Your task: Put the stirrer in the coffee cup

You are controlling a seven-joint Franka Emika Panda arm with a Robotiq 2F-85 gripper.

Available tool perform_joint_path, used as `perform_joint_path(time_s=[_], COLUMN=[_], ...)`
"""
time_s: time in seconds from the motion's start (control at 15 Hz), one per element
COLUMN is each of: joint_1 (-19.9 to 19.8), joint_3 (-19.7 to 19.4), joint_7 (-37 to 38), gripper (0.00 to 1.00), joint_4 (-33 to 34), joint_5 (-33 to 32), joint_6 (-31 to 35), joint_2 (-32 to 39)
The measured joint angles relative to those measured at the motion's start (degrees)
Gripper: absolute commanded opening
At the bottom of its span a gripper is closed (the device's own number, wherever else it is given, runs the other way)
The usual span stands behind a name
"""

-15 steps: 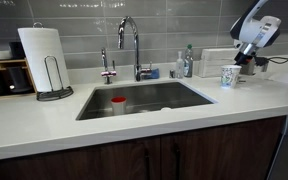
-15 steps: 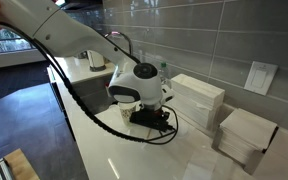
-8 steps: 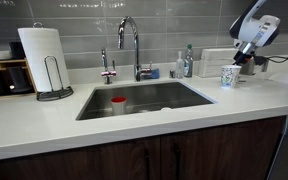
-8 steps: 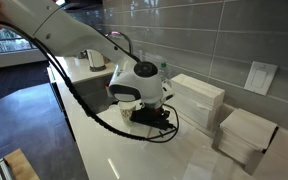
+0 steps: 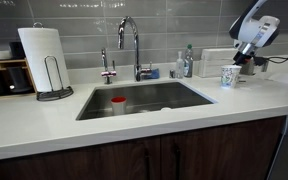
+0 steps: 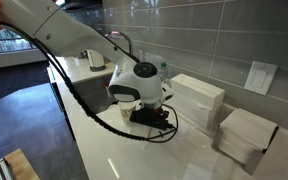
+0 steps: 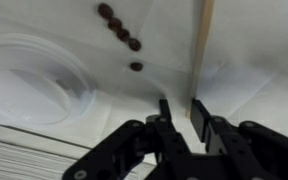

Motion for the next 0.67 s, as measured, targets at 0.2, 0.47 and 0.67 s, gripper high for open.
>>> perform_joint_path(time_s=[0.2,0.47,0.67], joint_1=[0.05,0.07,0.09], joint_3=[0.06,0.31,0.34], joint_7=[0.0,0.0,0.0], gripper=[0.4,0.42,0.48], joint_4=[0.0,0.0,-0.02], joint_5=[-0.11,-0.11,-0.56], joint_6=[0.0,0.0,-0.1], joint_2=[-0.06,-0.43,-0.88])
